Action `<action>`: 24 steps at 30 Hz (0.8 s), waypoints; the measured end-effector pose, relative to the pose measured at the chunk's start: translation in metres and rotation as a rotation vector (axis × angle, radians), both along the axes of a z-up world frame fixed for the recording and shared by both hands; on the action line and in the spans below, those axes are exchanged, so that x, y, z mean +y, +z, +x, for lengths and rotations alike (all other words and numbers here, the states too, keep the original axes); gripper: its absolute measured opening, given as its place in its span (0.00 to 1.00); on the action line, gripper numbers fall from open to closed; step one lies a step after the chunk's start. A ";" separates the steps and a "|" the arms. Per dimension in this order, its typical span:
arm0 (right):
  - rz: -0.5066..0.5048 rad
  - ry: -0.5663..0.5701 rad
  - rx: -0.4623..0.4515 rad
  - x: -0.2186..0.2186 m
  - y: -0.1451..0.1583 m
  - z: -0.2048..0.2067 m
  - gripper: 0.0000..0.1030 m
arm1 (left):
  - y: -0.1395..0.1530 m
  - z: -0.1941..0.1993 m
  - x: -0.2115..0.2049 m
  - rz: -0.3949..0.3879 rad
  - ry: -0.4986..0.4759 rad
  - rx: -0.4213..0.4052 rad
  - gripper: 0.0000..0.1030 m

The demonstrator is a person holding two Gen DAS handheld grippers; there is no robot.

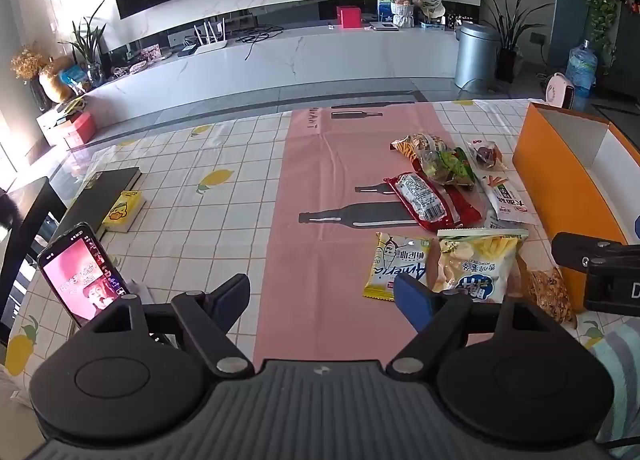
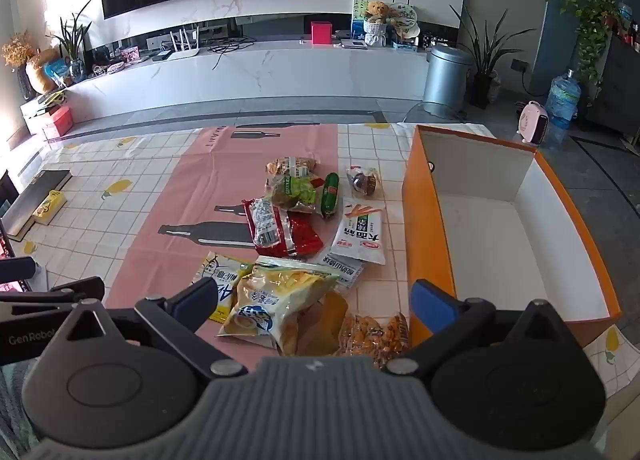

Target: Organize snacks

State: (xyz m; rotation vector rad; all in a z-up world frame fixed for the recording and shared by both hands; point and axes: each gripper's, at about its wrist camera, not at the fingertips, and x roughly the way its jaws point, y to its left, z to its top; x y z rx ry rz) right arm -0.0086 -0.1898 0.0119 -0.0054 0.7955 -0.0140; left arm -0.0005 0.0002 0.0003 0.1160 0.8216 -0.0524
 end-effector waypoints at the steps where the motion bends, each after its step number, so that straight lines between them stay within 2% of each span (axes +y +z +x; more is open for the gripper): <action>1: 0.000 0.000 -0.001 0.000 0.000 0.000 0.96 | 0.001 0.000 0.000 -0.003 -0.002 0.000 0.91; 5: 0.001 -0.001 0.000 0.000 0.000 0.001 0.96 | -0.003 0.003 0.002 0.000 0.004 0.021 0.90; 24: 0.005 -0.001 -0.001 0.002 0.001 0.001 0.96 | -0.001 0.004 0.000 -0.009 0.025 0.021 0.89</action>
